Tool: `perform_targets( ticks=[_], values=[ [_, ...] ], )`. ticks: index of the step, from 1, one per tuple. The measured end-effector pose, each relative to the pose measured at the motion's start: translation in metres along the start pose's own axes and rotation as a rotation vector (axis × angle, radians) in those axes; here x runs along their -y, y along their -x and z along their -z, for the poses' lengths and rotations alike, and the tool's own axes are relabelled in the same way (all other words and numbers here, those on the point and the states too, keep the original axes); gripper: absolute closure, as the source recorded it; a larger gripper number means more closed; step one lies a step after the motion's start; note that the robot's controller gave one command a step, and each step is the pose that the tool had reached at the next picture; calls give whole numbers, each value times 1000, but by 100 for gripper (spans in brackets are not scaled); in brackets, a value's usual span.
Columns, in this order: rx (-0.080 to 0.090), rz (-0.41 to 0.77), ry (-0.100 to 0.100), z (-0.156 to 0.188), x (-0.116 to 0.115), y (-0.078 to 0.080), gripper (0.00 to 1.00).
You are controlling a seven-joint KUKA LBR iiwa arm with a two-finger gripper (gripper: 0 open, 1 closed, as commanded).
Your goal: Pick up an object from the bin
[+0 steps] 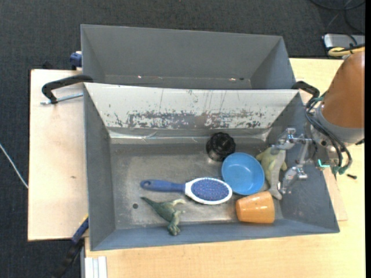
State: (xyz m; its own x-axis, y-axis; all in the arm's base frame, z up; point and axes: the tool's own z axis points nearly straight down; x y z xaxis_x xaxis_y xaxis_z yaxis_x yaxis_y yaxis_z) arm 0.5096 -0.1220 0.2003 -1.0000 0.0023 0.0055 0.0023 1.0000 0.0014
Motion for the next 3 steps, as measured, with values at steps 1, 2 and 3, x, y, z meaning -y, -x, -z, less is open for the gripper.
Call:
perform_targets(
  ticks=[1, 2, 3],
  values=[
    [16, 135, -3, -87, -29, 9, 0],
    [10, -50, 0, -128, -18, 20, 0],
    [10, -48, 0, -128, -19, 20, 100]
  ],
)
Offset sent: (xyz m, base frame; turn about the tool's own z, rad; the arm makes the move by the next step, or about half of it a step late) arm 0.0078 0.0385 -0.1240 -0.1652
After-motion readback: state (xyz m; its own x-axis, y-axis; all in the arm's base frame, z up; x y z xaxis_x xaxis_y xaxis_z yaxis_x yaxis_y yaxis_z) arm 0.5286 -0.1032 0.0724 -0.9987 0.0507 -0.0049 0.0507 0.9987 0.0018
